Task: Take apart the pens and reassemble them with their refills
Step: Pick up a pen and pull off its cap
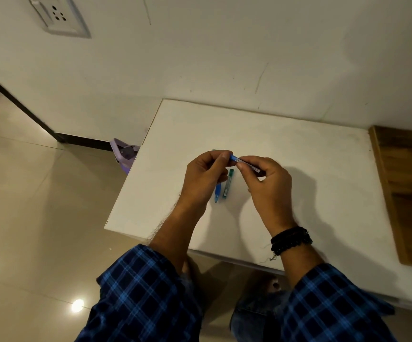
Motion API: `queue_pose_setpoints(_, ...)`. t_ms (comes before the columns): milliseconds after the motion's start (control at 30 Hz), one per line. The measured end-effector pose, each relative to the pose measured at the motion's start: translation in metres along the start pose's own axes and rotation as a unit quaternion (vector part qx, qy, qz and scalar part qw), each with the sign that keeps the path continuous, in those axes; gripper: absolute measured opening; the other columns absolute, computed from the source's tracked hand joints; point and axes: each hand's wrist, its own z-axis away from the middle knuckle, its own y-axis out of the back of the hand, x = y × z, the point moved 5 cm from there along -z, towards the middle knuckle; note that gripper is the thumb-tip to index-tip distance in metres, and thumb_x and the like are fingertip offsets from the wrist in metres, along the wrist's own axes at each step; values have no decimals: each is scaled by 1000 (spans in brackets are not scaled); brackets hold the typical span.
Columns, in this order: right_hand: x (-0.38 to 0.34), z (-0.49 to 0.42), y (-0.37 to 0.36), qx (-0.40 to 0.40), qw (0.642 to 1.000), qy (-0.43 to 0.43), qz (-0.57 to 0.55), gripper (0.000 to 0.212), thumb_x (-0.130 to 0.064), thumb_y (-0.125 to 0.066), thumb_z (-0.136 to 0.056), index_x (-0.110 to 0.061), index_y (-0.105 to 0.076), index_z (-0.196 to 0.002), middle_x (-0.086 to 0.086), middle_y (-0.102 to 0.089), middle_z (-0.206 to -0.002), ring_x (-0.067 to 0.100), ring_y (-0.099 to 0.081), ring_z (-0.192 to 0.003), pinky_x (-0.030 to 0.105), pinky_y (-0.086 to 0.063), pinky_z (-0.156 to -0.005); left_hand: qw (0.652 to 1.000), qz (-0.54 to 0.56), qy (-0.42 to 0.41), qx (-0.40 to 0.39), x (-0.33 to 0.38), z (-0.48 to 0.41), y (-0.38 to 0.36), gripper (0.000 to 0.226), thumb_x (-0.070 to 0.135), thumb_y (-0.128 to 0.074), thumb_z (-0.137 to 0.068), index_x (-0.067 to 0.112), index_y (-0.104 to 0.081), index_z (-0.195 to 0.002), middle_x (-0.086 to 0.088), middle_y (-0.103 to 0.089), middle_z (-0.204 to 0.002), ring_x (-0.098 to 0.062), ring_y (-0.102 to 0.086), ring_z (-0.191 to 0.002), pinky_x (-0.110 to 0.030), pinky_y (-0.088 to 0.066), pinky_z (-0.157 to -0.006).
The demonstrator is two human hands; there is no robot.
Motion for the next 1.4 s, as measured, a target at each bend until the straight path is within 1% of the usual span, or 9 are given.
queue_pose_setpoints(67,5,-1,-3,-18,997,-60,-54,23,-27,-70,-93,-15,-75,-112,-4,-75,-98,11,-69,-85,22,-58,-67,1000,0,-11,0,2,0,0,24,28,-56,-103,14,-74,-111,10,-76,-90,-1,-69,-83,-17,-54,-73)
queue_pose_setpoints(167,10,-2,-6,-26,987,-119,-105,22,-27,-68,-95,-14,-74,-112,-2,-74,-90,13,-70,-76,21,-55,-58,1000,-3,-19,-7,3,-1,-1,21,25,-56,-102,14,-74,-110,5,-77,-94,-6,-71,-89,-17,-54,-74)
queue_pose_setpoints(367,16,-2,-2,-12,979,-155,-136,20,-27,-71,-93,-13,-72,-108,0,-74,-90,16,-72,-76,24,-57,-58,999,-4,-24,-22,2,-1,-3,19,21,-56,-103,15,-73,-110,-3,-77,-98,-13,-71,-91,-19,-56,-76)
queue_pose_setpoints(600,16,-3,3,-3,974,-166,-152,18,-25,-70,-94,-12,-73,-105,0,-73,-87,12,-72,-73,24,-56,-59,999,-33,-31,-17,-1,-1,-6,19,19,-54,-104,16,-73,-109,2,-78,-94,-9,-72,-89,-20,-57,-77)
queue_pose_setpoints(800,21,-1,2,-23,919,-242,-310,19,-21,-68,-95,-9,-71,-109,2,-74,-85,13,-71,-78,26,-56,-68,995,-67,-63,-43,3,-2,-7,15,18,-60,-101,16,-73,-108,2,-77,-94,-8,-73,-89,-22,-59,-78)
queue_pose_setpoints(900,20,0,0,-45,923,-234,-301,18,-22,-68,-95,-12,-72,-109,1,-75,-85,14,-72,-79,25,-56,-66,993,-82,-74,-46,2,-4,-5,15,20,-62,-99,17,-74,-107,2,-78,-94,-13,-73,-91,-26,-60,-78)
queue_pose_setpoints(1067,20,-3,5,-30,935,-225,-274,14,-23,-73,-91,-16,-73,-103,-1,-75,-90,15,-72,-80,25,-55,-61,985,-141,-94,-39,2,-9,-1,14,26,-66,-97,20,-75,-106,5,-77,-95,-14,-72,-89,-34,-62,-82)
queue_pose_setpoints(1167,19,-4,8,-30,960,-180,-214,16,-20,-73,-91,-13,-72,-105,1,-74,-96,18,-72,-78,27,-55,-60,981,-169,-95,-34,0,-12,0,12,27,-67,-96,25,-74,-105,8,-76,-96,-11,-71,-90,-36,-62,-84)
queue_pose_setpoints(1400,20,-4,8,-32,965,-168,-200,17,-22,-69,-95,-13,-76,-106,0,-75,-81,15,-71,-72,28,-59,-67,985,-142,-94,-36,2,-10,1,15,22,-65,-97,25,-73,-110,6,-77,-100,-13,-72,-96,-38,-61,-88)
